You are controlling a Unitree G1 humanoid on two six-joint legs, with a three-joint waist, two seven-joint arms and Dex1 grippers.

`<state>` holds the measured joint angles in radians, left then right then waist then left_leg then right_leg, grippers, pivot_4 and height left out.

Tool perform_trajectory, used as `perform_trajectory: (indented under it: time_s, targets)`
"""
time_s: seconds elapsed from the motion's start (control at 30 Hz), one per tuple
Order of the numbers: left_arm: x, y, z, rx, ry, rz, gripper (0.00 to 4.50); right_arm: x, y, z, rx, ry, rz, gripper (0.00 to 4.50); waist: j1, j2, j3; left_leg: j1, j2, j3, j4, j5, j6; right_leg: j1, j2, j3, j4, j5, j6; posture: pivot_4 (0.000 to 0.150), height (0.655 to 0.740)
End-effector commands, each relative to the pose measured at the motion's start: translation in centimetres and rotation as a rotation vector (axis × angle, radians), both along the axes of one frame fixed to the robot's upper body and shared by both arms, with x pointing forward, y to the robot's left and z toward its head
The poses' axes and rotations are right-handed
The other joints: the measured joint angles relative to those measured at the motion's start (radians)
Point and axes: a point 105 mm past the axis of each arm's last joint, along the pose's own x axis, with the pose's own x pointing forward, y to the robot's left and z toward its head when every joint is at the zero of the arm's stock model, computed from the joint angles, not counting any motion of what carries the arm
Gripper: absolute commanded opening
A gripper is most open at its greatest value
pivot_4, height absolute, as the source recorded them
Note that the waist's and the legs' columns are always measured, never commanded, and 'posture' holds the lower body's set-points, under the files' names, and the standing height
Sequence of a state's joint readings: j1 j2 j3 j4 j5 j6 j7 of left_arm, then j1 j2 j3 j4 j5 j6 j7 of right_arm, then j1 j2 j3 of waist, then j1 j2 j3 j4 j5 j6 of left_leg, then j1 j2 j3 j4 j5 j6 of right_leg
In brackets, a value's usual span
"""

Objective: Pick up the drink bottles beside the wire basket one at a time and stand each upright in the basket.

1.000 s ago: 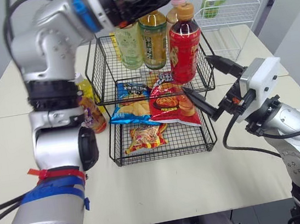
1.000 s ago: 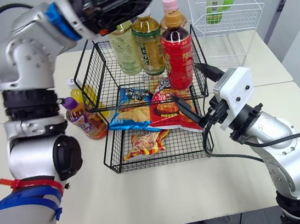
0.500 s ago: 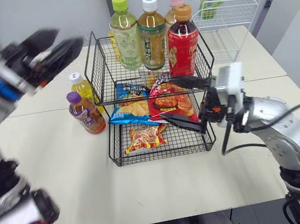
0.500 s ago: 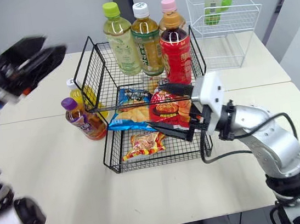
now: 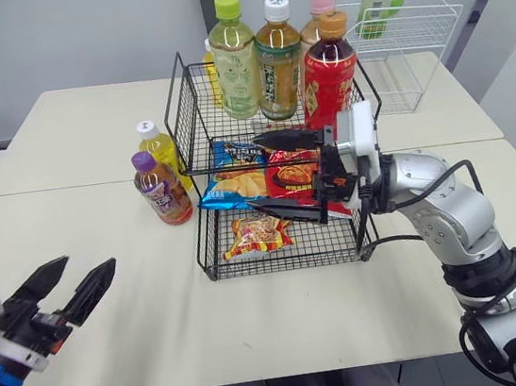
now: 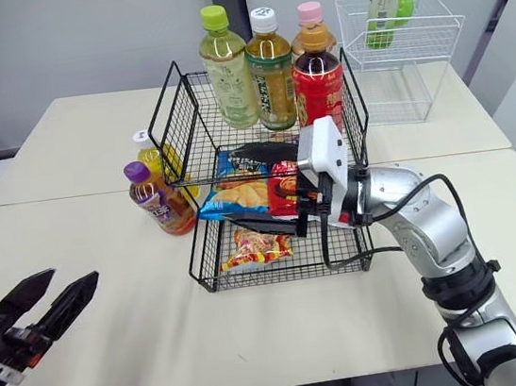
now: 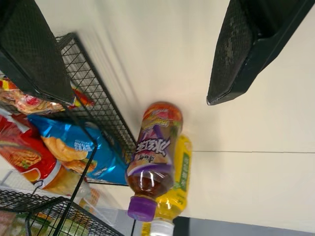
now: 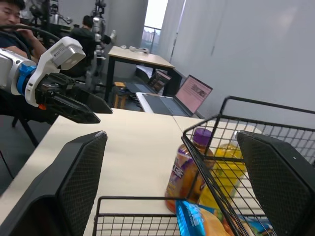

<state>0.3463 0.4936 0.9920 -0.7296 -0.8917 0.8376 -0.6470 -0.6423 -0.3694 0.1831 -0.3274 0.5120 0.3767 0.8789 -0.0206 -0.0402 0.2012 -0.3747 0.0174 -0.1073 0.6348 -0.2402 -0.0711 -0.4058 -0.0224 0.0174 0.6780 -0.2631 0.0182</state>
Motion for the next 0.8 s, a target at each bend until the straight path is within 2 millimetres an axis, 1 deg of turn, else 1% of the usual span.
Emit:
perform_trajectory:
  time_s: [0.03, 0.13, 0.2, 0.33, 0.43, 0.6, 0.7, 0.8]
  targets:
    - [0.4, -1.1, 1.5, 0.033, -0.083, -0.021, 4.46, -0.4, 0.0, 1.0, 0.021, -0.054, 0.015, 4.50, 0.000, 0.000, 0.000, 0.001, 0.000, 0.000, 0.000, 0.000, 0.000, 0.001, 0.000, 0.000, 0.000, 0.000, -0.001, 0.150, 0.7400]
    - [1.7, -1.6, 2.0, 0.049, -0.109, -0.027, 4.46, -0.3, -0.1, 1.1, 0.021, -0.061, 0.003, 4.50, -0.001, 0.000, -0.001, 0.002, 0.000, 0.001, 0.000, 0.000, 0.000, 0.001, 0.000, 0.001, 0.000, 0.000, -0.001, 0.150, 0.7400]
    - [3.3, -1.7, 2.3, 0.061, -0.135, -0.012, 4.46, -0.2, -0.2, 1.2, 0.022, -0.066, -0.014, 4.50, -0.002, 0.001, -0.001, 0.002, 0.000, 0.001, 0.000, 0.000, 0.000, 0.001, 0.001, 0.001, 0.000, 0.002, 0.003, 0.150, 0.7400]
    - [7.5, -2.4, 3.0, 0.070, -0.185, 0.017, 4.46, 0.1, -0.7, 1.3, 0.026, -0.078, -0.063, 4.50, -0.003, 0.001, -0.001, 0.001, 0.000, 0.000, 0.000, 0.000, 0.000, 0.001, 0.002, 0.000, 0.001, 0.004, 0.005, 0.150, 0.7400]
    - [10.0, -2.5, 3.3, 0.081, -0.207, 0.051, 4.46, 0.1, -1.0, 1.5, 0.031, -0.084, -0.093, 4.50, -0.006, 0.001, -0.001, 0.001, 0.000, 0.000, 0.000, 0.000, 0.000, 0.001, 0.002, 0.001, 0.000, 0.004, 0.005, 0.150, 0.7400]
    - [13.1, -3.7, 3.1, 0.106, -0.213, 0.042, 4.46, 0.1, -1.4, 1.5, 0.032, -0.087, -0.137, 4.50, -0.010, 0.001, -0.001, 0.000, 0.000, 0.000, -0.001, 0.000, 0.000, -0.001, 0.001, 0.000, 0.000, 0.004, 0.005, 0.150, 0.7400]
    - [14.3, -4.3, 2.8, 0.116, -0.209, 0.046, 4.46, 0.0, -1.6, 1.5, 0.032, -0.089, -0.154, 4.50, -0.011, 0.001, -0.001, 0.000, 0.000, 0.000, -0.002, 0.000, 0.000, -0.001, 0.001, 0.001, 0.000, 0.004, 0.005, 0.150, 0.7400]
    - [15.2, -4.5, 2.5, 0.125, -0.204, 0.063, 4.46, -0.1, -1.7, 1.5, 0.032, -0.090, -0.166, 4.50, -0.011, 0.001, -0.001, 0.000, 0.000, 0.000, -0.002, 0.000, 0.000, -0.001, 0.001, 0.000, -0.001, 0.004, 0.005, 0.150, 0.7400]
